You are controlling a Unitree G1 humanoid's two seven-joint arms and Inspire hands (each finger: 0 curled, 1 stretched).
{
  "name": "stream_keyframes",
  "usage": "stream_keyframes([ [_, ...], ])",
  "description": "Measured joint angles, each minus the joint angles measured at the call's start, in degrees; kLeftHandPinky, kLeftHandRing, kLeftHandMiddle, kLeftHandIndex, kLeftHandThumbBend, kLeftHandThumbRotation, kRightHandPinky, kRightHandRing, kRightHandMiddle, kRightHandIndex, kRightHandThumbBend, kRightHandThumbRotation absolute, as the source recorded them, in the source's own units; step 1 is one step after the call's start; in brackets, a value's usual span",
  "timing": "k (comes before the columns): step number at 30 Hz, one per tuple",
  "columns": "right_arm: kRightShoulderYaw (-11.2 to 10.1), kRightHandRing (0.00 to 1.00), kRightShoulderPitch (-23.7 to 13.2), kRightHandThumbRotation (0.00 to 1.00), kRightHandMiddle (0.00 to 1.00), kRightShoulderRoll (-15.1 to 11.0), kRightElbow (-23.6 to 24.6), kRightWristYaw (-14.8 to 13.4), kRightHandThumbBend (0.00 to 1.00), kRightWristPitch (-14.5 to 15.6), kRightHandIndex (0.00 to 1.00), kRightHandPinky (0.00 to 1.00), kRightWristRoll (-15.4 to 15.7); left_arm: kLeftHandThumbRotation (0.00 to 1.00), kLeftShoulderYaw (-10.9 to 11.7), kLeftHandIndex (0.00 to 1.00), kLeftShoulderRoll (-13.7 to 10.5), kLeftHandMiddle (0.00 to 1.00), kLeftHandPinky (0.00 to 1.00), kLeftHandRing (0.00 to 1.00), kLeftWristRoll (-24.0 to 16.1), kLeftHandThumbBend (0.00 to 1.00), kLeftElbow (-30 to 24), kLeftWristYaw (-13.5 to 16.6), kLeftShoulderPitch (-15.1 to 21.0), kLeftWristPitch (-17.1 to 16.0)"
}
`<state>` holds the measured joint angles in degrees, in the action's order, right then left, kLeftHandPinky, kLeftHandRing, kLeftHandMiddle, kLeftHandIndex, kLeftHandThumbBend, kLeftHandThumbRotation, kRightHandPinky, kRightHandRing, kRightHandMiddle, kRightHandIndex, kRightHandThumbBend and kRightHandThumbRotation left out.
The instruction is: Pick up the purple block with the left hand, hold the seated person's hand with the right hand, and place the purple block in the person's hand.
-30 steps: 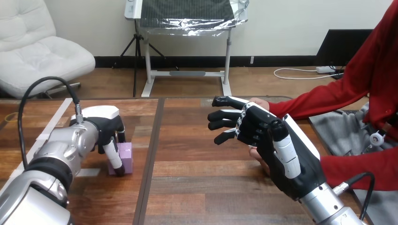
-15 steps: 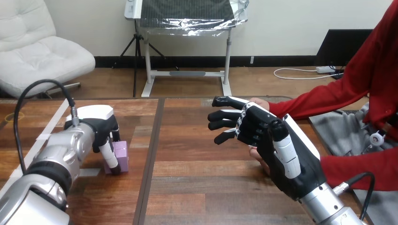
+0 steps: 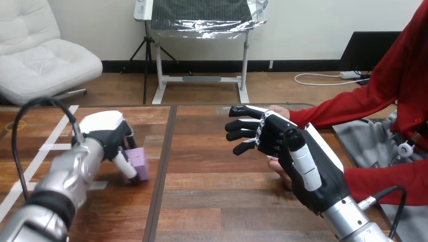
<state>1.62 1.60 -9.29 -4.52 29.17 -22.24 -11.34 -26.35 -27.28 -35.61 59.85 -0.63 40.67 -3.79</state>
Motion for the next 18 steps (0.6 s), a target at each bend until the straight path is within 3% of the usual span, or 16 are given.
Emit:
stream_keyframes([
  [18,0.00,0.68,-0.10,0.99,0.69,0.04,-1.42,-1.22,0.81,0.00,0.74,0.57,1.37,0.00,7.45,0.45,0.23,0.45,0.37,0.40,5.87,0.74,-17.96,3.40,-14.91,-0.12],
])
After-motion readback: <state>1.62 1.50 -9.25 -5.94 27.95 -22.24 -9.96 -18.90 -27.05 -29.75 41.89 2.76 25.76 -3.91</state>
